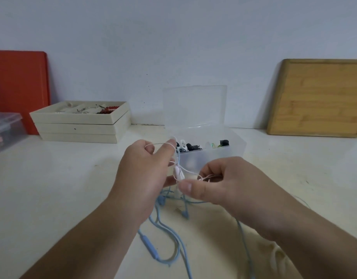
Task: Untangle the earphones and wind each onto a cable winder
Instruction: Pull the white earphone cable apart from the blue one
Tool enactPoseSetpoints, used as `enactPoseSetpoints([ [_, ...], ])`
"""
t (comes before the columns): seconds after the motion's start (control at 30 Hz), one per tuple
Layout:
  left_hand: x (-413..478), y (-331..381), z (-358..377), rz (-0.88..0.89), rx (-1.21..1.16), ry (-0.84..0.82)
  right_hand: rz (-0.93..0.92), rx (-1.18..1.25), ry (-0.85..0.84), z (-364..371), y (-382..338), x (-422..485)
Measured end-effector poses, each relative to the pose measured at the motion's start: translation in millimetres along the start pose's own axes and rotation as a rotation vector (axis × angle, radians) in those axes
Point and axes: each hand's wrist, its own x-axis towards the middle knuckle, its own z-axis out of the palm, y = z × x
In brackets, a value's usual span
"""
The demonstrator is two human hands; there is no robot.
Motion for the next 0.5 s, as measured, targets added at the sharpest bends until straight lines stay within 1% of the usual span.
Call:
enactPoseSetpoints([
  [0.07, -3.7, -1.6, 3.0, 0.088, 0.254, 0.029, -0.022, -0.021, 0.056, 3.5, -0.1, -0.4],
  [0.1, -5.9, -1.8, 3.8, 0.109, 0.328, 0.030, -0.025, -0.022, 0.074, 4.5, 0.9, 0.1],
  [0.13, -6.7, -2.5, 4.0, 0.122, 0.346, 0.024, -0.024, -0.022, 0.093, 4.9, 3.4, 1.3],
  [0.2, -7.8, -1.8, 5.5, 0.125, 0.273, -0.011, -0.005, -0.017, 0.109, 4.7, 7.4, 4.1],
  [0.27, -10.4, 3.0, 4.3, 0.082, 0.129, -0.053, 0.024, 0.013, 0.107, 3.7, 11.7, 7.5],
  [0.33, -11.1, 6.1, 3.8, 0.003, -0.022, -0.094, 0.059, 0.051, 0.122, 2.2, 15.3, 10.6],
  [0.4, -11.7, 10.5, 3.3, -0.087, -0.108, -0.120, 0.097, 0.098, 0.141, 1.7, 19.3, 13.4],
  [0.5, -10.0, 12.7, 1.9, -0.213, -0.231, -0.125, 0.174, 0.289, 0.116, 1.4, 24.0, 16.7],
])
